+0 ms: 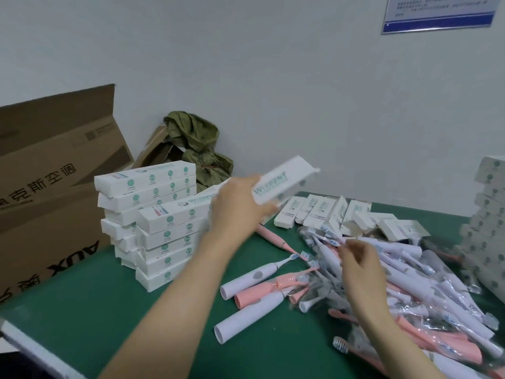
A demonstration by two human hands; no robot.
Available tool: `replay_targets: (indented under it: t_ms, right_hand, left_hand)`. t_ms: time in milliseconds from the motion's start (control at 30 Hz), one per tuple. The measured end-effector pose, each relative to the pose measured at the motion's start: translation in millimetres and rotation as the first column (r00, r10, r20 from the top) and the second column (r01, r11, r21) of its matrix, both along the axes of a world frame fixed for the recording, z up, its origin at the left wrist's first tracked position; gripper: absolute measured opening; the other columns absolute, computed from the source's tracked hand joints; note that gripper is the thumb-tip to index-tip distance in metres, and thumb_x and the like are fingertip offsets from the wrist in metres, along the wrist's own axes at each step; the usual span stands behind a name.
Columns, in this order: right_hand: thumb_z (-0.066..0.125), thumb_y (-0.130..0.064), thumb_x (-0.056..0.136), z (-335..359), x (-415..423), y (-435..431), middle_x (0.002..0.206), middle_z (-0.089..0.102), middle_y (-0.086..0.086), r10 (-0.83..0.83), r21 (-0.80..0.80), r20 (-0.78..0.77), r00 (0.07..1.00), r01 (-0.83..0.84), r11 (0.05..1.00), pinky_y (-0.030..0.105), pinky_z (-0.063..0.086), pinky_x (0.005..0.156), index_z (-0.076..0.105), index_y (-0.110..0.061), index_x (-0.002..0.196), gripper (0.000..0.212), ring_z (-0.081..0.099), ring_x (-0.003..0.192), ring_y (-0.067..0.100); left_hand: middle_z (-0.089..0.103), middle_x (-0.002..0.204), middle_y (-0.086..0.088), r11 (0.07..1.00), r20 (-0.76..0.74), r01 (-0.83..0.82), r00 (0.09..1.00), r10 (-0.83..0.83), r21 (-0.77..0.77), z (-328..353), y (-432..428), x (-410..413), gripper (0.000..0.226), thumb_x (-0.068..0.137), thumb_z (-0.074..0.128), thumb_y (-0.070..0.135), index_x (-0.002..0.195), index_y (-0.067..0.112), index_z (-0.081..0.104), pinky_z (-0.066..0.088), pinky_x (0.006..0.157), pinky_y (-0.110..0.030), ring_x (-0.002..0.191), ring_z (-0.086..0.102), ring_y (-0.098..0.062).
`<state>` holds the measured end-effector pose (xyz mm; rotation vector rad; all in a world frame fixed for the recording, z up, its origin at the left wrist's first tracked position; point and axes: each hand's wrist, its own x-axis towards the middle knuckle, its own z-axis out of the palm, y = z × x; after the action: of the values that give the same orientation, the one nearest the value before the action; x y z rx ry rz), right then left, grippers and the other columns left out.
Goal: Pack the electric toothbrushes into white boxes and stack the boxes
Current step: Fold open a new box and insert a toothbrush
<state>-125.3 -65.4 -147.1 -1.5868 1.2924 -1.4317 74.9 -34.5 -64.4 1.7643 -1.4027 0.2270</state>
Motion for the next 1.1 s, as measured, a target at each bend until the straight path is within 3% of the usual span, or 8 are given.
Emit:
replay_targets:
  t_ms: [100, 200, 267, 367, 467, 567, 767, 1100]
  right_hand:
    - [0.048, -0.004, 0.092, -9, 3, 5, 0.104, 0.060, -0.002, 0.070, -0.014, -0.305, 0.950, -0.078, 0.997, 0.025, 0.045, 0.074, 0.057, -0.014, 0.114, 0.026, 0.057, 0.083, 0.008]
    - [0.048, -0.006, 0.090, -6, 8, 12, 0.092, 0.059, -0.010, 0.096, -0.085, -0.444, 0.891, -0.149, 0.985, 0.024, 0.043, 0.068, 0.060, -0.022, 0.103, 0.024, 0.055, 0.074, 0.003]
    - [0.048, -0.010, 0.089, -4, 8, 12, 0.087, 0.059, -0.012, 0.103, -0.076, -0.539, 0.836, -0.170, 0.983, 0.024, 0.040, 0.066, 0.058, -0.024, 0.102, 0.021, 0.052, 0.071, -0.001]
    - [0.047, -0.013, 0.090, -5, 6, 13, 0.090, 0.060, -0.007, 0.105, -0.047, -0.637, 0.763, -0.175, 0.983, 0.029, 0.045, 0.071, 0.058, -0.021, 0.106, 0.020, 0.055, 0.080, 0.012]
    - [0.048, -0.014, 0.091, -6, 3, 14, 0.093, 0.061, -0.005, 0.110, -0.040, -0.643, 0.758, -0.177, 0.983, 0.030, 0.047, 0.074, 0.057, -0.020, 0.106, 0.019, 0.055, 0.084, 0.014]
    - [0.048, -0.014, 0.091, -6, 2, 14, 0.096, 0.062, -0.005, 0.110, -0.048, -0.631, 0.768, -0.180, 0.982, 0.030, 0.047, 0.076, 0.059, -0.020, 0.108, 0.021, 0.055, 0.086, 0.013]
    - [0.047, -0.014, 0.091, -5, 3, 15, 0.098, 0.063, -0.004, 0.115, -0.043, -0.639, 0.761, -0.185, 0.982, 0.033, 0.049, 0.080, 0.059, -0.020, 0.108, 0.021, 0.057, 0.090, 0.014]
    - [0.042, -0.018, 0.093, -3, -1, 20, 0.096, 0.062, -0.004, 0.138, -0.049, -0.702, 0.699, -0.240, 0.969, 0.034, 0.050, 0.074, 0.057, -0.021, 0.101, 0.017, 0.058, 0.086, 0.014]
  left_hand:
    - [0.065, 0.091, 0.005, 0.949, 0.089, -0.215, 0.976, 0.199, 0.230, 47, 2, 35, 0.034, 0.069, 0.079, 0.044, 0.090, 0.023, 0.063, 0.046, 0.069, -0.032, 0.088, 0.059, -0.019]
    - [0.064, 0.095, -0.007, 0.840, 0.164, -0.328, 0.945, 0.285, 0.432, 70, 4, 64, 0.042, 0.068, 0.080, 0.045, 0.083, 0.013, 0.058, 0.049, 0.086, -0.041, 0.095, 0.060, -0.029]
    - [0.063, 0.097, -0.008, 0.793, 0.184, -0.347, 0.938, 0.293, 0.502, 74, 6, 79, 0.046, 0.068, 0.082, 0.044, 0.087, 0.010, 0.058, 0.048, 0.091, -0.043, 0.097, 0.060, -0.030]
    - [0.064, 0.103, -0.011, 0.766, 0.171, -0.323, 0.946, 0.276, 0.556, 67, 11, 96, 0.056, 0.066, 0.084, 0.042, 0.100, 0.004, 0.061, 0.050, 0.080, -0.037, 0.092, 0.058, -0.028]
    - [0.061, 0.104, -0.006, 0.756, 0.148, -0.303, 0.952, 0.268, 0.579, 55, 16, 103, 0.060, 0.067, 0.084, 0.041, 0.112, 0.006, 0.064, 0.046, 0.075, -0.032, 0.092, 0.055, -0.023]
    - [0.059, 0.121, -0.008, 0.780, 0.089, -0.272, 0.959, 0.271, 0.564, 47, 20, 106, 0.070, 0.069, 0.083, 0.039, 0.126, 0.008, 0.058, 0.043, 0.079, -0.031, 0.107, 0.054, -0.025]
    - [0.062, 0.098, -0.005, 0.753, 0.107, -0.288, 0.954, 0.281, 0.592, 50, 20, 107, 0.055, 0.068, 0.084, 0.037, 0.110, 0.007, 0.065, 0.041, 0.066, -0.029, 0.089, 0.056, -0.022]
    - [0.057, 0.117, -0.010, 0.699, 0.322, -0.460, 0.887, 0.332, 0.548, 45, 17, 105, 0.066, 0.073, 0.077, 0.045, 0.122, 0.011, 0.050, 0.040, 0.091, -0.039, 0.111, 0.049, -0.031]
